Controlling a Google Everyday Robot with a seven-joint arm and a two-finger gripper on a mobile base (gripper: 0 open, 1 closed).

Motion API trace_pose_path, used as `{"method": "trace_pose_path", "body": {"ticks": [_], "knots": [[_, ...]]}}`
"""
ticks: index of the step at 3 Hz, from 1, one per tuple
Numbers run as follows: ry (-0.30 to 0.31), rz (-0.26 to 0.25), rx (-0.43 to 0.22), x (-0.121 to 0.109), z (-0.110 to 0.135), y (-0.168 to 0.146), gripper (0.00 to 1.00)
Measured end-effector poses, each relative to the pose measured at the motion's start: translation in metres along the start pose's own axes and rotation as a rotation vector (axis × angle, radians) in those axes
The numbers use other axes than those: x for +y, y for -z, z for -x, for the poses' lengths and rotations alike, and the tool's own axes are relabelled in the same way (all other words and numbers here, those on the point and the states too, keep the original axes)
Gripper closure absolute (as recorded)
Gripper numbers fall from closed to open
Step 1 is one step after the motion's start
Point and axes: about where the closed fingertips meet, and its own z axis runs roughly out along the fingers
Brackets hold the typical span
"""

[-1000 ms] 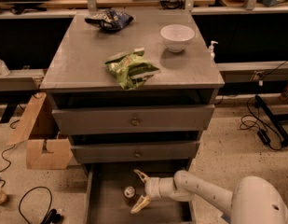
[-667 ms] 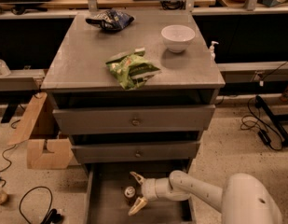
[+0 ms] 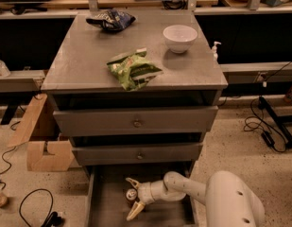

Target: Pick orange can from bottom drawer and place on counter

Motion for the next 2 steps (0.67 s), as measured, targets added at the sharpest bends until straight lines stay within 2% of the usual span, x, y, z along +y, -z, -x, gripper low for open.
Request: {"method": "trace_pose_path", "body": {"ticks": [1,2], "knots": [[-0.02,0.019,0.01,0.0003,-0.0113,-0.0073,0.12],[-0.047,0.027,0.017,0.0006,-0.02,-0.01,0.36]]}}
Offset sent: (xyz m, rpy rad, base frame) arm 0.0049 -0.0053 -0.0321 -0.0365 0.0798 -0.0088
